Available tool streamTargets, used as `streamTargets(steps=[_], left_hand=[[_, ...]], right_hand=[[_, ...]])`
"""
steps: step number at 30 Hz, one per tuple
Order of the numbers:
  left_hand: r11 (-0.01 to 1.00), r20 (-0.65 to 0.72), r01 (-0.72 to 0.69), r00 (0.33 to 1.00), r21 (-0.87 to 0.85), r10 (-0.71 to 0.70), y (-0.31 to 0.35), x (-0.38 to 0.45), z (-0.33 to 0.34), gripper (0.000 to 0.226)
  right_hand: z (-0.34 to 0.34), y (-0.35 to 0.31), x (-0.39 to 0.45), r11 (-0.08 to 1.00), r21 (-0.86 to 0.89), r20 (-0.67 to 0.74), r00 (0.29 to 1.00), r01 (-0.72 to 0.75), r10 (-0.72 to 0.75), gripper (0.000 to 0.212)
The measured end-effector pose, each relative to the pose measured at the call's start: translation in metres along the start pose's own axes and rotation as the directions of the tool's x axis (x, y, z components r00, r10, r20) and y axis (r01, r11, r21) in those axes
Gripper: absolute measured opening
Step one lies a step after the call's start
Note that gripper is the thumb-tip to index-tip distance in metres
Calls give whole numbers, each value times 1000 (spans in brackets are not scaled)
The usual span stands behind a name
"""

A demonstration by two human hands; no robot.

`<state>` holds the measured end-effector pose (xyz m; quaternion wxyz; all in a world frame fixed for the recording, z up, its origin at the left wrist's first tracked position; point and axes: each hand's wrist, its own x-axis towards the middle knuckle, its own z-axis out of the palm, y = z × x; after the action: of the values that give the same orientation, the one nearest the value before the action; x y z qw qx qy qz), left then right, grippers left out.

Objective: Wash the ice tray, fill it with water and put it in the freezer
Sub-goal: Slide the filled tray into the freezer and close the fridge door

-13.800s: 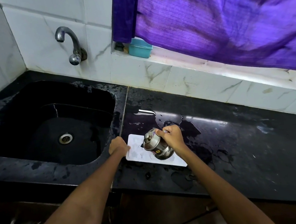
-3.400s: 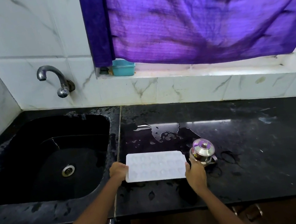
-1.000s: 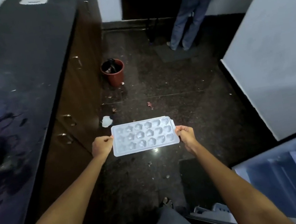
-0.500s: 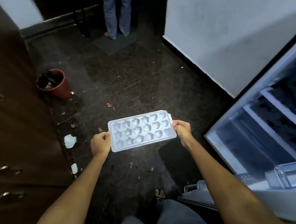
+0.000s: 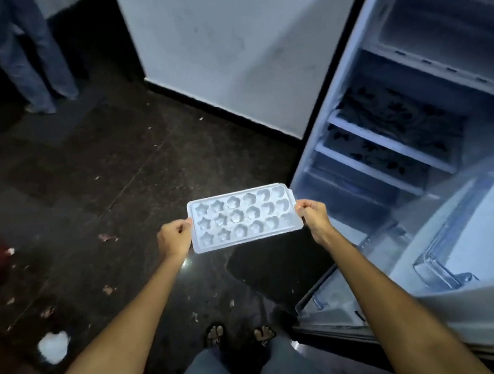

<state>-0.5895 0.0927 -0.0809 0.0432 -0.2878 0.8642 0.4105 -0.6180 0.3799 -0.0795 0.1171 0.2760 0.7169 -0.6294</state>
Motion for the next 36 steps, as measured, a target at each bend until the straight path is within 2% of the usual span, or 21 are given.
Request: streamTargets(steps=[4, 12, 16, 22, 25, 29, 36], left_hand=[[989, 132, -140, 980, -54, 147, 42, 30, 22, 32], [943, 255, -256, 917, -211, 306, 141, 41, 68, 19], [929, 268, -276, 901, -248, 340, 182, 41, 88, 23], [914, 340, -302, 858, -270, 384, 221, 36, 123, 24], [909, 394, -318, 825, -268, 404, 228, 26, 143, 23], [908, 462, -327, 783, -263, 416, 231, 7, 171, 23], [927, 508, -288, 776, -240, 373, 242, -9, 198, 24]], right_hand=[[-27, -11, 4, 998, 56, -148, 989, -4, 13, 28], [-85, -35, 17, 971, 223, -356, 934, 82, 3, 27], [-102, -31, 21, 941, 309, -440, 898, 135, 16, 28], [-138, -10, 20, 925, 348, -510, 859, 151, 52, 29], [-157, 1, 10, 920, 353, -541, 840, 172, 51, 28], [-185, 17, 2, 907, 386, -620, 776, 169, 119, 17], [-218, 18, 10, 917, 376, -661, 732, 133, 165, 21]])
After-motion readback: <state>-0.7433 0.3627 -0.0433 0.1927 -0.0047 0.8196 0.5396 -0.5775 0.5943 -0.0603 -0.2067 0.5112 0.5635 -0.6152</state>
